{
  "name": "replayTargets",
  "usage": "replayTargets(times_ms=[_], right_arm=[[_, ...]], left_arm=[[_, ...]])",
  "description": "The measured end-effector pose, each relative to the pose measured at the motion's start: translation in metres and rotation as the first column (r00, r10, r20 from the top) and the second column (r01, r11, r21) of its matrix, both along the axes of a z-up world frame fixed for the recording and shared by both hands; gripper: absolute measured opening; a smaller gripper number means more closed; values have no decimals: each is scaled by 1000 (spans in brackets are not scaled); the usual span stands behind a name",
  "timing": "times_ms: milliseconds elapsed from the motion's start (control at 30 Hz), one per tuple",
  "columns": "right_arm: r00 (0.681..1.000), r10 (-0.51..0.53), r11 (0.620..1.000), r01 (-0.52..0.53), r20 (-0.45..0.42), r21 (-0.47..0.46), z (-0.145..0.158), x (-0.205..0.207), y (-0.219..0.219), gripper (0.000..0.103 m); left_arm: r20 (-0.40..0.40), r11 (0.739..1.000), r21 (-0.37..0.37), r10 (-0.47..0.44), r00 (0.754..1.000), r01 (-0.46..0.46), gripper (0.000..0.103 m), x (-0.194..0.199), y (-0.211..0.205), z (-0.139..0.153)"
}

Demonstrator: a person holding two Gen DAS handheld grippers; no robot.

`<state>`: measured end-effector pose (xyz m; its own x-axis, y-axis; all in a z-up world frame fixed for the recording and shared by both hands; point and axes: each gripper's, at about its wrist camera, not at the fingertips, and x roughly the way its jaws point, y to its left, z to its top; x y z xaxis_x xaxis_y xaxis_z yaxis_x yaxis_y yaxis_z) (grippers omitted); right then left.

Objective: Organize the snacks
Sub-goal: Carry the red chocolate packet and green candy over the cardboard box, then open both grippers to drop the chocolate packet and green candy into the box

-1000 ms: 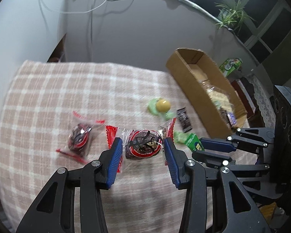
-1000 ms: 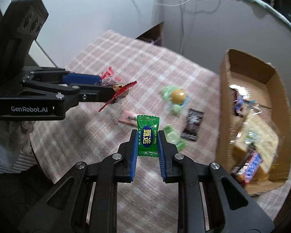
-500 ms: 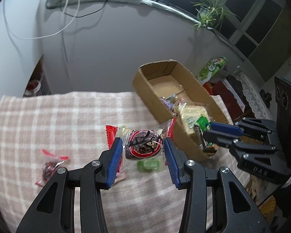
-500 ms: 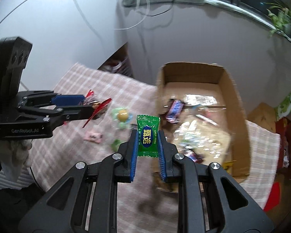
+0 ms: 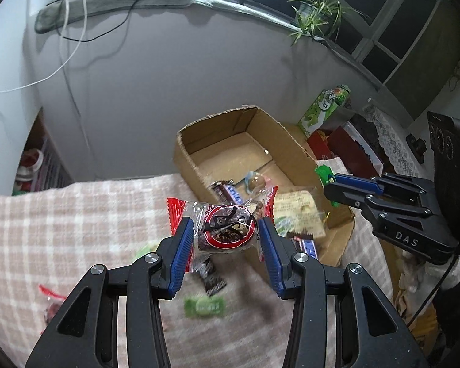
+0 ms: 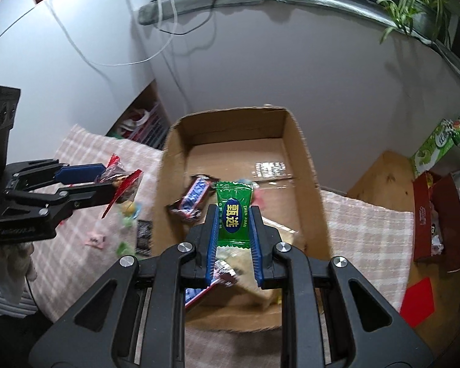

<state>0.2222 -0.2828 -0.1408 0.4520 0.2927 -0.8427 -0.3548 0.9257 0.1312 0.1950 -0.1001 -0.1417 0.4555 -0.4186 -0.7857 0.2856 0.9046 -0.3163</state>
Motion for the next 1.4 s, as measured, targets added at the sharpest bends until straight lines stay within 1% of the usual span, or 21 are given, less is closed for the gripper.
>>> replayTargets(times_ms=[100, 400, 533, 600, 633, 667, 800, 867, 900, 1000, 1067, 1167, 1333, 1400], right_arm=[[1000, -18, 1000, 18, -10, -7, -5, 11, -6, 20], [998, -48, 999, 48, -34, -4, -17, 28, -13, 20], [998, -54, 998, 54, -36, -15, -22, 31, -13, 24], [997, -65, 998, 64, -37, -22, -23, 32, -14, 32], [997, -73, 997, 72, -34, -24, -23, 31, -15, 46], [996, -79, 997, 78, -29, -20, -22, 31, -17, 58], [995, -96, 995, 96, -21, -11, -19, 28, -19, 66], [995, -100, 995, 100, -23, -7, -18, 26, -21, 75], [995, -100, 995, 100, -26, 2, -17, 25, -22, 77], [993, -108, 994, 109, -46, 24, -18, 22, -25, 77], [992, -115, 993, 116, -50, 30, -18, 19, -26, 77], [992, -121, 992, 122, -42, 25, -18, 14, -27, 77], [993, -118, 991, 119, -25, 60, -14, 3, -26, 77], [994, -101, 991, 103, -32, 87, -13, -3, -23, 77]], left_arm=[[0, 1000, 5, -9, 1000, 9, 43, 11, -10, -2], [-2, 999, 32, -36, 999, 36, 43, 33, -33, -8], [-6, 998, 39, -41, 999, 41, 43, 38, -40, -11], [-18, 998, 43, -44, 999, 45, 45, 39, -41, -12], [-24, 998, 43, -46, 999, 47, 45, 39, -41, -13], [-27, 998, 44, -50, 998, 51, 45, 41, -42, -14], [-32, 997, 47, -54, 998, 56, 46, 41, -42, -15], [-38, 998, 41, -52, 998, 53, 46, 41, -41, -16], [-39, 998, 41, -52, 998, 54, 46, 42, -42, -16], [-43, 997, 38, -67, 997, 68, 47, 43, -44, -15], [-36, 996, 45, -70, 997, 72, 52, 41, -45, -13], [-28, 997, 46, -61, 998, 62, 52, 39, -43, -11], [-12, 998, 44, -40, 999, 41, 52, 34, -30, -5], [-5, 999, 37, -24, 1000, 25, 52, 31, -19, -1]])
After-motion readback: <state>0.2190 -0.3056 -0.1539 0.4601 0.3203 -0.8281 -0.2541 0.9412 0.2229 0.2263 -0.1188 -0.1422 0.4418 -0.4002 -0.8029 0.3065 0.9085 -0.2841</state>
